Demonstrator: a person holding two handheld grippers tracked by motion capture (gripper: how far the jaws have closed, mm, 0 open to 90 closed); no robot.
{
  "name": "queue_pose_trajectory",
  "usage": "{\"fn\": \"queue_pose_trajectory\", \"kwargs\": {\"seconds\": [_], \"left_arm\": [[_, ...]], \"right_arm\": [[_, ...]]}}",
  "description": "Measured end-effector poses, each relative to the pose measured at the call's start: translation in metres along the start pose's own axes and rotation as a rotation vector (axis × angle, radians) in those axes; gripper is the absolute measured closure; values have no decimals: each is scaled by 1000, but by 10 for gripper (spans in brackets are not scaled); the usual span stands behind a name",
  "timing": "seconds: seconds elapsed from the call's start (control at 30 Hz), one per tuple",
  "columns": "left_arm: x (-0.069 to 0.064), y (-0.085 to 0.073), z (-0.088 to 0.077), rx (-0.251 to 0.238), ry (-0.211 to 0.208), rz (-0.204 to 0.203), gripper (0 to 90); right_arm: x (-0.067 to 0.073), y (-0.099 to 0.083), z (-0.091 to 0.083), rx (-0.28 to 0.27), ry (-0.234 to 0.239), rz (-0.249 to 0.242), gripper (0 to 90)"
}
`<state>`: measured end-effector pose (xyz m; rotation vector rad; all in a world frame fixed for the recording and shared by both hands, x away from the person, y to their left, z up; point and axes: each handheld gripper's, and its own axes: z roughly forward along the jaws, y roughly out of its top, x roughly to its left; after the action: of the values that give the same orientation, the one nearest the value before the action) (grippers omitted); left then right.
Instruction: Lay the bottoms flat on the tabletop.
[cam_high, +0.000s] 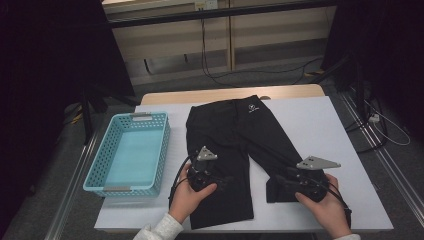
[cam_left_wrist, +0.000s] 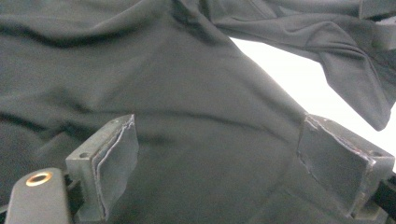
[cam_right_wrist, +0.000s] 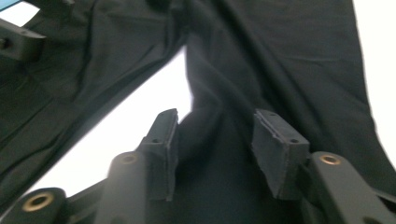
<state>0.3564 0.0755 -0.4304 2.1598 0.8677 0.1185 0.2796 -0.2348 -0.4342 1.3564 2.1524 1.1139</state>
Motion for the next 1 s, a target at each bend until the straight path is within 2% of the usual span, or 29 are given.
{"fn": "queue_pose_trajectory", "kwargs": {"seconds": [0.13,0.2,0.27,0.4,0.43,0.5,0.63,0.77,1.0], "left_arm": [[2,-1,-2,3,1,-5,129],[3,-2,-2,1,3,-7,128],[3,-2,-2,6,4,-10,128],[3,-3,-3,8,4,-2,128],[3,-3,-3,1,4,-10,129],[4,-3,-3,0,8,-10,129],[5,-3,-4,-1,5,-16,128],[5,-2,-6,-5,5,-13,129],[6,-2,-8,-9,0,-20,129]], "right_arm": [[10,1,7,36,49,-35,649],[14,1,10,65,47,-50,677],[17,-1,14,80,75,-66,707],[26,-5,22,128,65,-107,725],[28,-6,24,121,58,-118,735],[30,-6,23,121,48,-139,836],[26,-6,19,127,72,-130,900],[22,-9,9,124,93,-114,900],[17,-12,-5,127,98,-127,900]]}}
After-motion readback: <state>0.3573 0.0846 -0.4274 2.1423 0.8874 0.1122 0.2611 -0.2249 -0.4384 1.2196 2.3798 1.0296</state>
